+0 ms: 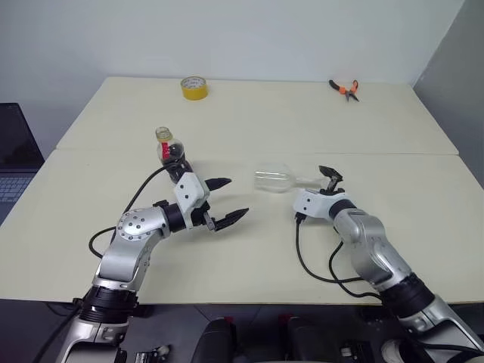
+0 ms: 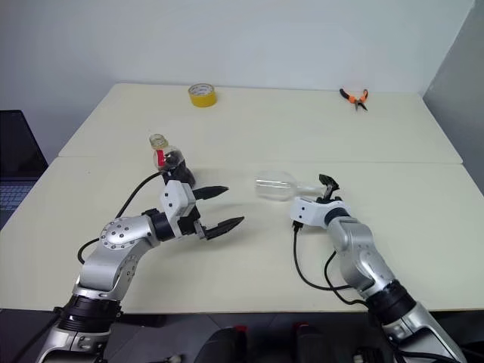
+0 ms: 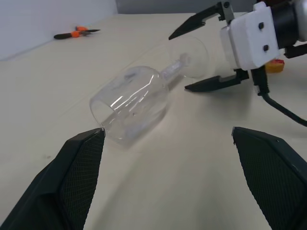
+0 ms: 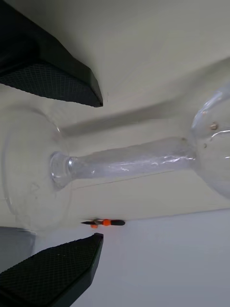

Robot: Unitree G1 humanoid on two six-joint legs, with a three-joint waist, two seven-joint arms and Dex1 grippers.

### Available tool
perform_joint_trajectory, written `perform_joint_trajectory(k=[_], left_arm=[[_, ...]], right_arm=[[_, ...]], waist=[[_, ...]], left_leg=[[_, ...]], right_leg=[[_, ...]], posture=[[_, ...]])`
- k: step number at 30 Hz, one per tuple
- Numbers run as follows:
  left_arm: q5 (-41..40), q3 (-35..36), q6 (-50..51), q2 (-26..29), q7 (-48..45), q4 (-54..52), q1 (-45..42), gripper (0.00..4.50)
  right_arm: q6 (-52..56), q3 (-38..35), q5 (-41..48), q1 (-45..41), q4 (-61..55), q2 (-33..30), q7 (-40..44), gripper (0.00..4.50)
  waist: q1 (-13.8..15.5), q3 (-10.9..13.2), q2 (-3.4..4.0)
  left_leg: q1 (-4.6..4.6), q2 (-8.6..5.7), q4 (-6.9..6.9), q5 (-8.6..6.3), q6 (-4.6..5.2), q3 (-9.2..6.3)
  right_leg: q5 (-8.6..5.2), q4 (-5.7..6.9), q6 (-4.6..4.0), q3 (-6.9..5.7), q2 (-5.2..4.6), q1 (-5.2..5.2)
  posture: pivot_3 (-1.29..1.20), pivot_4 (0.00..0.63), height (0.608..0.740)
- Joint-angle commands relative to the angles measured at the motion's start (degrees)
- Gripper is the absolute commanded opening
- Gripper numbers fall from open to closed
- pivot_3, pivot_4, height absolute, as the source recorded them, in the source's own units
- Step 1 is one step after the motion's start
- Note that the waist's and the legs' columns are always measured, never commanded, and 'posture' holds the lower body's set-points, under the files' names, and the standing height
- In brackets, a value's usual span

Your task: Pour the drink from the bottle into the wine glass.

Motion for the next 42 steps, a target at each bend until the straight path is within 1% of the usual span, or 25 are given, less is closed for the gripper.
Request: perform_joint_trajectory(k=[1,3,8,12,15,18,21,24,26,28,30,32,36,39,42], left_arm=[[0.2,0.3,-1.3,-0.3,-0.2,0.9,-1.8,4.5],[0.5,0.2,-1.9,-0.5,-0.3,1.9,-2.4,4.5],[0.5,0.4,-2.1,-1.1,-0.3,3.1,-3.4,4.5],[0.3,0.6,-1.6,-1.2,-0.2,2.9,-3.3,4.5],[0.1,0.9,-1.1,-1.0,0.1,2.3,-2.7,4.5],[-0.4,2.1,-0.3,-0.8,1.2,1.1,-1.5,4.5],[-1.9,4.4,-0.9,-0.3,1.0,0.7,0.5,4.5],[-4.2,6.7,-1.2,0.6,-0.6,-0.4,2.5,4.5],[-6.1,7.8,0.5,1.4,-1.6,-1.2,3.0,4.5],[-8.5,8.7,3.2,3.0,-3.0,-2.6,3.1,4.5],[-11.0,9.7,5.6,4.3,-4.2,-4.1,3.2,4.5],[-12.9,10.4,7.8,5.7,-5.0,-5.7,3.7,4.5],[-15.1,11.3,11.0,7.8,-5.3,-9.7,5.0,4.5],[-16.3,11.5,12.7,8.4,-5.2,-11.4,4.9,4.5],[-17.0,11.7,13.6,8.8,-5.3,-12.3,5.0,4.5]], right_arm=[[-1.7,-0.1,-1.9,-2.7,3.3,1.2,-2.2,4.12],[-2.4,0.2,-2.2,-3.7,5.3,2.1,-2.9,3.57],[-3.6,0.0,-3.1,-5.6,10.1,4.3,-5.3,1.75],[-3.6,-1.4,-3.0,-5.9,9.3,5.4,-6.7,0.35],[-3.5,-2.8,-2.4,-5.1,6.9,5.6,-7.0,0.34],[-3.7,-6.0,1.5,-3.2,1.7,7.1,-6.1,0.34],[-10.2,-10.1,12.9,-0.1,-1.9,11.5,-5.0,0.34],[-14.9,-13.5,26.7,3.1,-2.1,16.9,0.4,0.34],[-16.9,-14.6,30.7,4.2,-1.4,19.2,1.0,0.34],[-19.7,-14.9,38.0,5.9,0.6,22.1,5.6,0.34],[-22.7,-15.0,43.4,6.6,3.8,24.7,8.9,0.34],[-25.6,-14.9,45.0,5.4,9.0,26.7,9.7,0.34],[-31.8,-16.3,47.4,0.0,20.9,30.2,10.4,0.34],[-35.6,-16.8,47.5,-2.6,26.2,30.8,10.8,0.34],[-38.2,-16.6,47.1,-3.7,29.2,30.8,11.2,0.34]], waist=[[0.0,0.0,0.0],[0.0,0.0,0.0],[-0.1,0.0,0.0],[-0.1,0.0,0.0],[-0.1,0.0,0.0],[-0.2,0.0,0.0],[-0.3,0.0,0.0],[-0.3,0.0,0.0],[-0.3,0.0,0.01],[-0.1,0.0,0.01],[-0.1,0.0,0.0],[-0.2,0.0,0.01],[-0.3,0.1,0.04],[-0.3,0.1,0.05],[-0.3,0.1,0.05]], left_leg=[[0.0,0.0,0.0,0.0,0.0,-0.01],[-0.01,0.0,0.0,0.0,0.0,-0.01],[-0.01,0.0,0.01,0.0,0.0,0.01],[-0.01,0.01,0.01,0.0,0.0,0.01],[-0.02,0.0,0.01,0.0,0.01,0.01],[-0.04,0.01,0.0,0.0,0.0,0.02],[-0.06,0.03,-0.02,-0.01,0.01,0.04],[-0.04,0.05,-0.04,-0.01,0.02,0.03],[-0.05,0.04,-0.03,-0.01,0.02,0.0],[-0.06,0.01,-0.01,-0.01,0.03,0.01],[-0.03,0.01,0.01,-0.02,0.03,-0.02],[0.0,0.02,-0.01,-0.02,0.03,-0.03],[0.02,0.02,-0.03,-0.02,0.03,-0.02],[0.01,0.03,-0.03,-0.01,0.02,-0.02],[0.01,0.02,-0.03,-0.01,0.02,-0.02]], right_leg=[[0.0,0.01,0.0,-0.01,0.0,-0.01],[0.0,0.03,0.0,0.0,0.0,-0.02],[0.0,0.05,0.0,0.02,0.0,-0.03],[0.0,0.07,0.0,0.02,0.0,-0.04],[0.0,0.12,0.0,0.03,0.0,-0.09],[0.0,0.19,-0.01,0.04,0.0,-0.15],[0.0,0.19,-0.01,0.07,0.0,-0.18],[-0.01,0.2,-0.02,0.05,0.01,-0.18],[-0.01,0.19,-0.02,0.02,0.0,-0.15],[-0.01,0.19,-0.02,0.03,-0.03,-0.14],[-0.01,0.14,-0.02,-0.01,-0.03,-0.06],[-0.01,0.14,-0.02,-0.01,-0.03,-0.04],[-0.01,0.17,-0.03,0.01,-0.02,-0.09],[-0.02,0.22,-0.04,0.0,-0.01,-0.12],[-0.02,0.2,-0.04,0.0,-0.02,-0.1]], posture=[[0.0,0.15,0.74],[0.0,0.15,0.74],[0.0,0.15,0.74],[0.0,0.15,0.74],[0.0,0.15,0.74],[0.0,0.15,0.74],[0.0,0.15,0.74],[0.0,0.15,0.74],[0.0,0.15,0.74],[0.0,0.15,0.74],[0.0,0.15,0.74],[0.0,0.15,0.74],[0.0,0.15,0.74],[0.0,0.15,0.74],[0.0,0.15,0.74]])
